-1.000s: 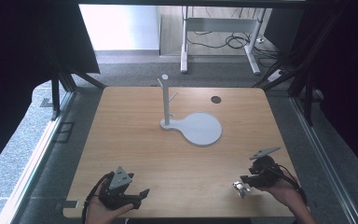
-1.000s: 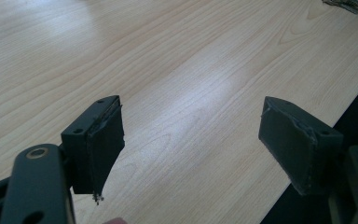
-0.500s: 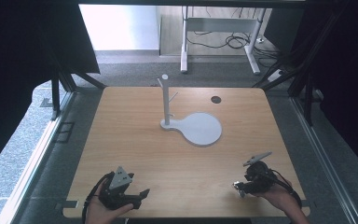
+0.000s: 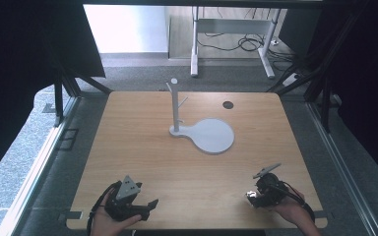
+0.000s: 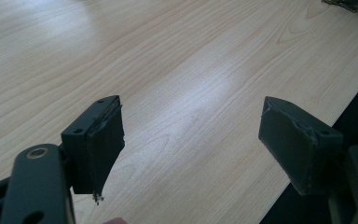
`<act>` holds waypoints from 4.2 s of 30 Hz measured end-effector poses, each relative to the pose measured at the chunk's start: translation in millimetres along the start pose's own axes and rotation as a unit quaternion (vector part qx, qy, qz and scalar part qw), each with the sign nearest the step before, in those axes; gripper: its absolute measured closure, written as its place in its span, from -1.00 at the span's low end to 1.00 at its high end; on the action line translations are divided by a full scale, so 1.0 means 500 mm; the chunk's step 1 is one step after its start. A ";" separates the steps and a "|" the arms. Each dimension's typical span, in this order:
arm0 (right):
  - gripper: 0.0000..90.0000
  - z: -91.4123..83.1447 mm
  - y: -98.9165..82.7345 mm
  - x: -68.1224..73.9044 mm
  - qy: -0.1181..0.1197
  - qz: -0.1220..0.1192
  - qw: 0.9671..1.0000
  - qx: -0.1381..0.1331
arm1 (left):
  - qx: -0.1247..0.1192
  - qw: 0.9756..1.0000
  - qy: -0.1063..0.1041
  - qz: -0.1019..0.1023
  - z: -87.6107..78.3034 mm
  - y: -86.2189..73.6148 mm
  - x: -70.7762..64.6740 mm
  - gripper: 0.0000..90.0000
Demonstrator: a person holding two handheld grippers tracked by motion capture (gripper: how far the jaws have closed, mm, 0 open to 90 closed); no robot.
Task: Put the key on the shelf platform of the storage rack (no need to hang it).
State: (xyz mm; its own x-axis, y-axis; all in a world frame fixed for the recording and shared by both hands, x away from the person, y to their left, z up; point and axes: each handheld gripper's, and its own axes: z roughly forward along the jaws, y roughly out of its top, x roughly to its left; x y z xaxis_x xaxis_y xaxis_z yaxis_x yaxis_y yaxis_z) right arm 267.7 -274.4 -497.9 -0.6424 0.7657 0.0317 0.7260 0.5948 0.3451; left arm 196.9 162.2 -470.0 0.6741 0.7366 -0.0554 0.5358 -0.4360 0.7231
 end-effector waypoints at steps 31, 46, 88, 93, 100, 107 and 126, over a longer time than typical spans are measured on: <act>0.45 0.009 0.005 0.012 -0.018 -0.001 1.000 0.016 | -0.001 1.000 0.000 0.000 0.000 0.000 0.000 -0.50; 0.50 -0.005 0.007 0.012 -0.017 -0.017 1.000 0.015 | -0.002 1.000 0.001 -0.001 -0.002 0.000 0.000 -0.50; 0.50 -0.131 0.054 -0.023 -0.031 -0.022 0.998 -0.045 | -0.006 1.000 0.002 -0.001 -0.005 0.002 -0.001 -0.50; 0.50 -0.137 0.064 -0.028 -0.029 -0.022 0.998 -0.048 | -0.006 1.000 0.002 -0.001 -0.005 0.002 -0.001 -0.50; 0.50 -0.151 0.075 -0.034 -0.030 -0.022 0.998 -0.056 | -0.004 1.000 0.001 -0.002 -0.006 0.002 0.000 -0.50; 0.50 -0.164 0.089 -0.041 -0.031 -0.021 0.997 -0.065 | -0.005 1.000 0.002 -0.001 -0.007 0.002 -0.001 -0.50; 0.50 -0.171 0.131 -0.035 -0.027 -0.036 0.996 -0.076 | -0.003 1.000 0.002 -0.001 -0.005 0.002 -0.001 -0.50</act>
State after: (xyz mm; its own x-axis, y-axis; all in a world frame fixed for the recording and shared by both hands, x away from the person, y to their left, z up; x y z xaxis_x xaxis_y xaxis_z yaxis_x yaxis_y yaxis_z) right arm 305.5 -269.8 -395.5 -0.6736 0.7375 -0.0478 0.6306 0.6073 0.4832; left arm 195.7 162.7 -467.3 0.6715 0.7390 -0.0540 0.5339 -0.4320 0.7269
